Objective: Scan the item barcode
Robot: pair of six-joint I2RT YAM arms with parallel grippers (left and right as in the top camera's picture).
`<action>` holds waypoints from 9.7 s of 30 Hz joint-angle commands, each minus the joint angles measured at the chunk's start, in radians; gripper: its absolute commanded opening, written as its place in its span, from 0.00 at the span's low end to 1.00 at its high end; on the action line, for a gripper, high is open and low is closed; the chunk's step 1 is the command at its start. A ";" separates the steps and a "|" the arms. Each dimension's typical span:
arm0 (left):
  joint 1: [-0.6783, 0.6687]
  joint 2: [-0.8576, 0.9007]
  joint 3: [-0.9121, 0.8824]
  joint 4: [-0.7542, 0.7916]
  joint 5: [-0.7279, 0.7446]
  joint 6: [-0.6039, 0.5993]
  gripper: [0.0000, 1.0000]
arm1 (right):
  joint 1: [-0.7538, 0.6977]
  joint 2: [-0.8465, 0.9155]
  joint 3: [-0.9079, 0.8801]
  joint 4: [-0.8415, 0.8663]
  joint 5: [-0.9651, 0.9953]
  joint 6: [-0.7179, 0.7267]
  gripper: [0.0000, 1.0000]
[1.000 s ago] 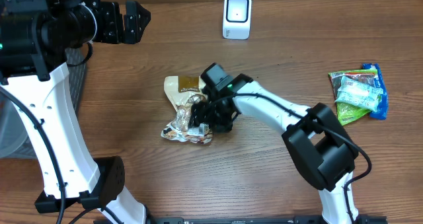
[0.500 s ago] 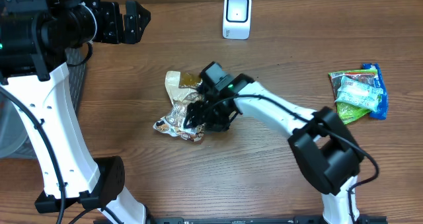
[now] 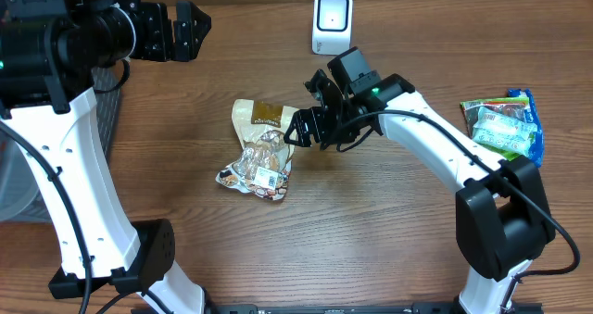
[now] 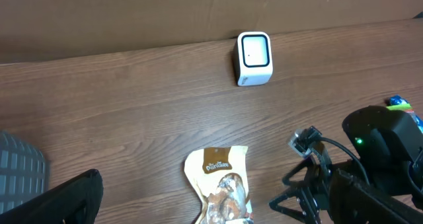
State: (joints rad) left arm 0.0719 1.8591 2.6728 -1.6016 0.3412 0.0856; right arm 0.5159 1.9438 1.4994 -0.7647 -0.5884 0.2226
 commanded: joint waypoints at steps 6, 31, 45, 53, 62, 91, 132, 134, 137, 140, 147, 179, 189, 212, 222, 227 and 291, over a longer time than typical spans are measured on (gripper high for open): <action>-0.003 0.006 0.006 0.001 0.014 0.019 0.99 | 0.021 -0.002 0.000 0.177 0.254 -0.180 0.96; -0.003 0.006 0.006 0.001 0.014 0.019 1.00 | 0.047 0.252 0.000 0.511 0.050 0.021 0.87; -0.003 0.006 0.006 0.001 0.014 0.019 1.00 | -0.057 0.185 0.000 0.039 -0.225 0.097 0.28; -0.003 0.006 0.006 0.001 0.014 0.019 1.00 | -0.101 0.107 0.000 -0.011 -0.208 -0.150 0.80; -0.003 0.006 0.006 0.001 0.014 0.019 1.00 | 0.022 0.138 0.000 0.303 -0.092 -0.250 1.00; -0.003 0.006 0.006 0.001 0.014 0.019 1.00 | 0.211 0.208 -0.002 0.367 0.256 0.217 0.46; -0.003 0.006 0.006 0.001 0.014 0.019 1.00 | -0.042 0.091 -0.006 0.148 0.169 0.268 0.98; -0.003 0.006 0.006 0.001 0.014 0.019 1.00 | -0.035 0.098 -0.006 0.203 0.168 0.278 1.00; -0.003 0.006 0.006 0.001 0.014 0.019 1.00 | -0.004 0.133 -0.006 0.282 0.169 0.311 1.00; -0.003 0.006 0.006 0.001 0.014 0.019 1.00 | 0.033 0.180 -0.006 0.318 0.190 0.380 0.99; -0.003 0.006 0.006 0.001 0.014 0.019 1.00 | 0.119 0.306 -0.006 0.330 0.322 0.649 0.93; -0.003 0.006 0.006 0.001 0.014 0.019 1.00 | -0.220 -0.125 -0.005 0.209 -0.150 0.085 0.04; -0.003 0.006 0.006 0.001 0.014 0.019 1.00 | -0.303 -0.245 -0.005 0.210 0.023 0.031 0.04; -0.003 0.006 0.006 0.001 0.014 0.019 1.00 | -0.019 -0.064 -0.005 0.783 1.439 -0.436 0.04; -0.003 0.006 0.006 0.001 0.014 0.019 1.00 | -0.019 0.158 -0.005 1.263 1.499 -0.826 0.04; -0.004 0.006 0.006 0.001 0.014 0.019 1.00 | -0.019 0.161 -0.005 1.284 1.469 -0.826 0.04; -0.005 0.006 0.006 0.001 0.014 0.019 1.00 | 0.021 0.363 -0.005 1.652 1.392 -1.176 0.04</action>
State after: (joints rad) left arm 0.0719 1.8591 2.6728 -1.6016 0.3412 0.0856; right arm 0.5381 2.3047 1.4845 0.8513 0.8001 -0.8989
